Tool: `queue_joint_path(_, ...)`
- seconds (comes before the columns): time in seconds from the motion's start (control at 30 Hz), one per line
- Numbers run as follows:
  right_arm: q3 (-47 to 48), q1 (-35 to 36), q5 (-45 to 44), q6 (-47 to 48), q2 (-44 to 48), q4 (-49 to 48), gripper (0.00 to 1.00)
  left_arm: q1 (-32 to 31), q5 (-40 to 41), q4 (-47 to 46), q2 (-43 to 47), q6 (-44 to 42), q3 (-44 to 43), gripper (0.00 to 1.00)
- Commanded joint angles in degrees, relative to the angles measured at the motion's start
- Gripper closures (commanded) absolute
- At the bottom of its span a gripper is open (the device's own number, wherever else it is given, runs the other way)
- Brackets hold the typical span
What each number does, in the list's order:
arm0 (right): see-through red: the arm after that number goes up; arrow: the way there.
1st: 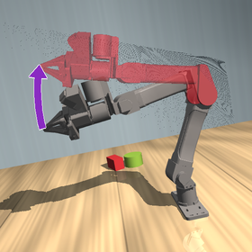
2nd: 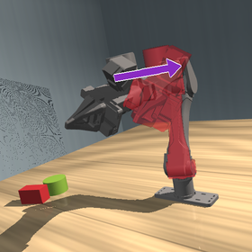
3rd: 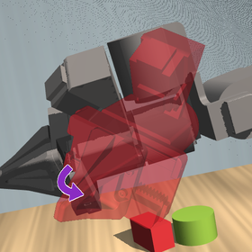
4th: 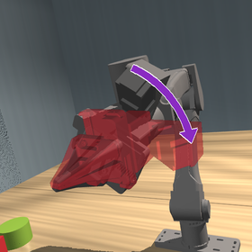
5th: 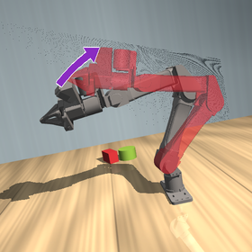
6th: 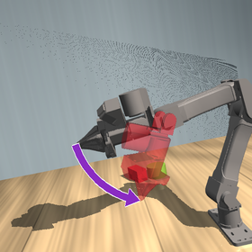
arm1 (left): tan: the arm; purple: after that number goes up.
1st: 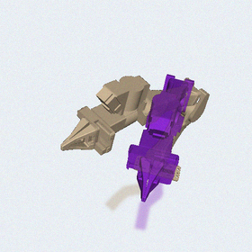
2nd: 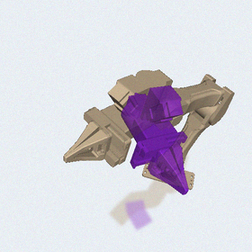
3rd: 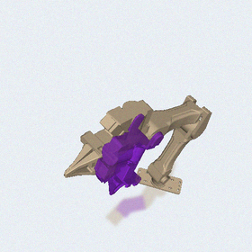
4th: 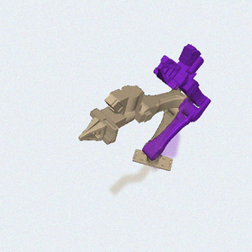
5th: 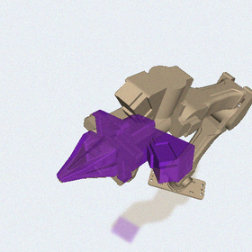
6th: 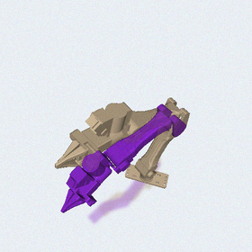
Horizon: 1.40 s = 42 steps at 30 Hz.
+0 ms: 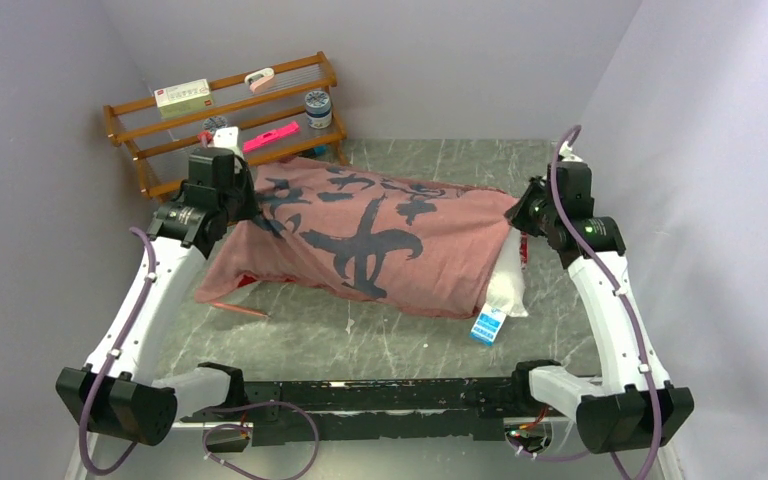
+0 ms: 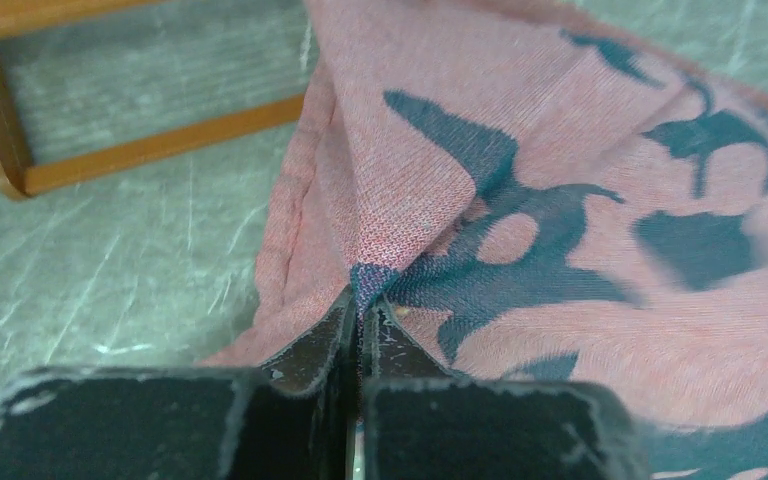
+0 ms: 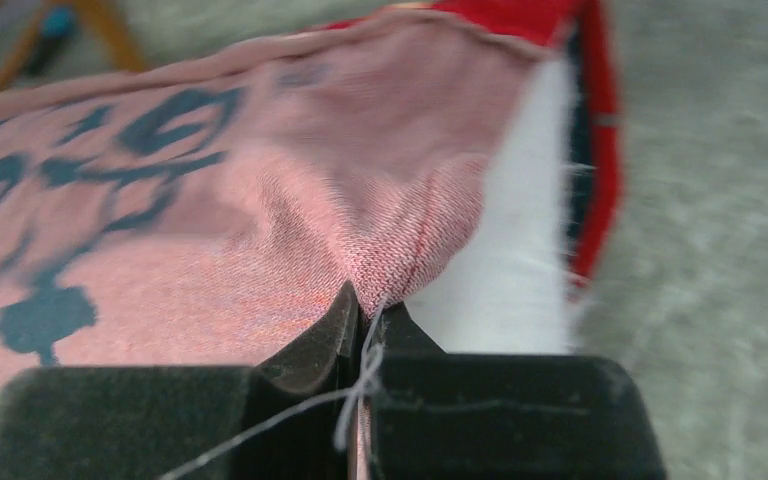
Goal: Put the pillow into the pillowcase
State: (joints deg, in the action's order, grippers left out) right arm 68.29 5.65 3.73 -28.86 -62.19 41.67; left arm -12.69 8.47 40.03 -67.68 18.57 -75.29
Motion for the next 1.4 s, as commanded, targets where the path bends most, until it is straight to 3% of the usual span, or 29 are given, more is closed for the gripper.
queue_joint_path(0.0,2.7,-4.7,-22.1,4.6,-2.0,8.4,1.00,1.7,2.8,-1.5,1.2,-2.7,4.8,0.95)
queue_joint_path(0.07,3.9,-7.3,-24.4,5.3,-0.5,8.7,1.00,1.7,-1.0,-2.9,1.4,-2.7,5.7,0.94)
queue_joint_path(0.1,4.6,-8.0,-24.6,5.0,0.6,8.9,1.00,1.7,-4.0,-3.2,1.2,-2.6,5.8,0.85)
queue_joint_path(0.17,5.2,-8.2,-19.8,2.5,3.2,9.0,1.00,1.7,-9.5,-2.9,0.1,-3.4,4.7,0.51)
queue_joint_path(0.23,2.4,-8.2,-8.9,-0.3,7.0,6.5,1.00,1.7,-12.3,-0.3,-1.0,-4.7,1.3,0.36)
queue_joint_path(0.3,-3.4,-8.2,9.2,-3.1,11.6,-0.1,1.00,1.3,-13.6,1.5,-0.8,-6.0,-1.0,0.30)
queue_joint_path(0.37,-6.6,-8.2,21.0,-6.2,14.1,-5.2,1.00,0.1,-15.0,1.4,0.8,-6.0,-2.1,0.28)
queue_joint_path(0.43,-6.0,-8.2,24.6,-8.7,14.8,-7.5,1.00,-2.0,-17.4,0.7,2.7,-4.5,-2.3,0.27)
queue_joint_path(0.6,5.5,-8.2,5.1,-4.9,10.5,2.1,1.00,-14.1,-21.3,-4.4,4.1,1.9,-0.9,0.28)
queue_joint_path(0.8,-0.5,-8.2,15.0,-9.9,12.9,-2.6,1.00,-29.2,-24.5,-28.8,5.1,8.7,10.1,0.28)
queue_joint_path(1.03,-1.2,-8.2,20.7,-12.5,11.5,-4.3,1.00,-45.0,-16.4,-47.5,-2.5,7.7,16.5,0.25)
queue_joint_path(1.2,-2.4,-8.2,21.0,-14.0,12.7,-5.0,1.00,-55.6,-6.3,-55.8,-10.4,3.4,13.4,0.22)
queue_joint_path(1.37,-3.0,-8.3,22.8,-15.5,12.3,-6.1,1.00,-60.4,1.8,-59.2,-19.5,0.3,7.0,0.21)
